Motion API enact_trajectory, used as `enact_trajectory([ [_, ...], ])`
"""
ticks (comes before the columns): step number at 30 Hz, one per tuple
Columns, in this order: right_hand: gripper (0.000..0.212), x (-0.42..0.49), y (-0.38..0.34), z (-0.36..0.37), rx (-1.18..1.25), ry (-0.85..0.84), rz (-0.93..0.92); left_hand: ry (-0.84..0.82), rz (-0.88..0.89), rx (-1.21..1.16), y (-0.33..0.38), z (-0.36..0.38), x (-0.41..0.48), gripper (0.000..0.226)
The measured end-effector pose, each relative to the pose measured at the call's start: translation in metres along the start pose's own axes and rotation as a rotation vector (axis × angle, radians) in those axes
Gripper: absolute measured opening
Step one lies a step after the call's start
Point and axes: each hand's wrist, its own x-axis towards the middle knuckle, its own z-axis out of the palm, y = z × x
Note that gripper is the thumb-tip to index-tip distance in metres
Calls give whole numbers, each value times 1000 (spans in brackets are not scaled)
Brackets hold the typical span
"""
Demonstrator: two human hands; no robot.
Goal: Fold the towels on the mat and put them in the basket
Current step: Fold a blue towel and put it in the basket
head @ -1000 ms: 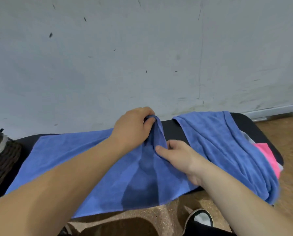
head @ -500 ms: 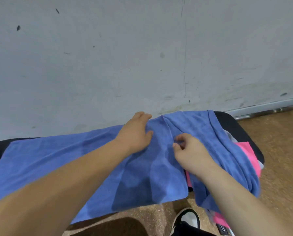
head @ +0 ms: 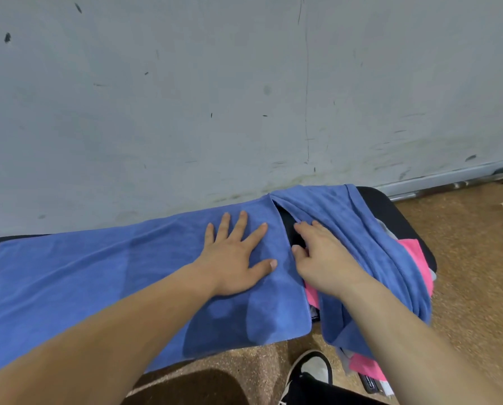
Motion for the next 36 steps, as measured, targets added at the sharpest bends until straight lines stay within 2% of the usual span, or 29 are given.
enact_trajectory([
  [4,58,-2,-2,-2,-33,70,34,92,39,-5,8,-9,13,83],
  [8,59,-3,-7,-4,16,101,11,28,95,31,17,-19,39,90],
  [12,27,-8,-13,-12,131,160,-37,-1,88,96,21,-22,57,92],
  [16,7,-14,-16,-15,156,100,-17,13,113,166,14,-30,56,102],
  [21,6,-19,-20,-18,228,116,-18,195,157,54,20,-17,11,78],
  [24,12,-21,-20,-16,199,84,4,203,175,-51,31,-2,-33,72],
  [26,4,-22,-18,-14,193,56,20,237,195,-74,38,10,-58,65],
  [29,14,-24,-16,-8,190,35,44,383,284,-61,50,27,-78,42],
  [32,10,-23,-16,-6,144,26,70,458,345,-37,60,38,-84,25],
  [33,7,-22,-16,-7,102,22,76,473,347,-23,63,42,-85,26],
  [36,12,-21,-18,-8,-1,23,109,450,281,96,76,49,-88,53],
])
